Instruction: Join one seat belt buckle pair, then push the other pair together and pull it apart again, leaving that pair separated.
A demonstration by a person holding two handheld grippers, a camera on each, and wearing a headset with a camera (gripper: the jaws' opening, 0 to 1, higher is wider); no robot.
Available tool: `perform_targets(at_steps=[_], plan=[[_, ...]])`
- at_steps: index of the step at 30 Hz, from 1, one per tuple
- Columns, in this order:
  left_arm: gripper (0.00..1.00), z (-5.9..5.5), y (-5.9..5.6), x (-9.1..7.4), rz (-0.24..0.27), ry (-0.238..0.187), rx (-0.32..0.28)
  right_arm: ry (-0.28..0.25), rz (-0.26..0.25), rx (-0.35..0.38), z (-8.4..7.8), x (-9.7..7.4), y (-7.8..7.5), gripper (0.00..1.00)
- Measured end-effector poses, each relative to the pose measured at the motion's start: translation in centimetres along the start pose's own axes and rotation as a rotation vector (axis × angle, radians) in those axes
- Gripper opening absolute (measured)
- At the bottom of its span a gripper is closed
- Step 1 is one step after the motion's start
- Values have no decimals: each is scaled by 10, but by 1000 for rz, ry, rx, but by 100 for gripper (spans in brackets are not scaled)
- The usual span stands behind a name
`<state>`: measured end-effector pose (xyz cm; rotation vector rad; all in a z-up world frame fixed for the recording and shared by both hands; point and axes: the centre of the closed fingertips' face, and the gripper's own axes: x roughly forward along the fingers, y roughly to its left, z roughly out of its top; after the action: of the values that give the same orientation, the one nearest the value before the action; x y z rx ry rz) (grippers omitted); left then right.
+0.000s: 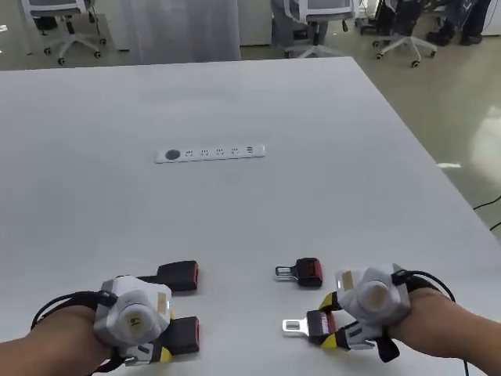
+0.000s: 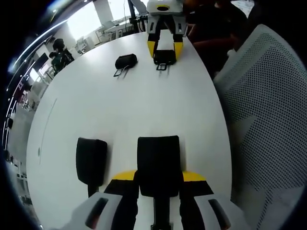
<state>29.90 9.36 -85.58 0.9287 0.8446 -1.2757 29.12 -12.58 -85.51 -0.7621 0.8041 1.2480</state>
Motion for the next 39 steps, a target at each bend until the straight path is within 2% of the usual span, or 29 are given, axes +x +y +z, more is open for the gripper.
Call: perform_targets(at_steps=[5, 9, 14, 23, 26, 29, 31, 35, 39], plan=[[33, 0, -1, 0, -10, 12, -2, -22, -11, -21, 23, 13, 5, 34], [33, 0, -1, 0, -10, 15, -3, -37, -30, -6, 38, 21, 5, 34], [33, 0, -1, 0, -11, 19, -2, -73, -13, 0, 61, 33, 15, 34], [33, 0, 0, 1, -14, 30, 0, -90, -16, -29, 104, 58, 23, 34], [33, 0, 0, 1, -16, 34, 0, -82, -33, -22, 110, 62, 19, 33], [33, 0, 1, 1, -16, 35, 0, -73, -26, -3, 112, 64, 17, 33], [33, 0, 1, 2, -20, 35, 3, -68, -24, -43, 111, 63, 16, 33], [33, 0, 0, 2, -27, 44, 6, -63, -20, -50, 110, 63, 16, 33], [33, 0, 0, 3, -31, 48, 22, -78, 8, -70, 114, 65, 21, 33]])
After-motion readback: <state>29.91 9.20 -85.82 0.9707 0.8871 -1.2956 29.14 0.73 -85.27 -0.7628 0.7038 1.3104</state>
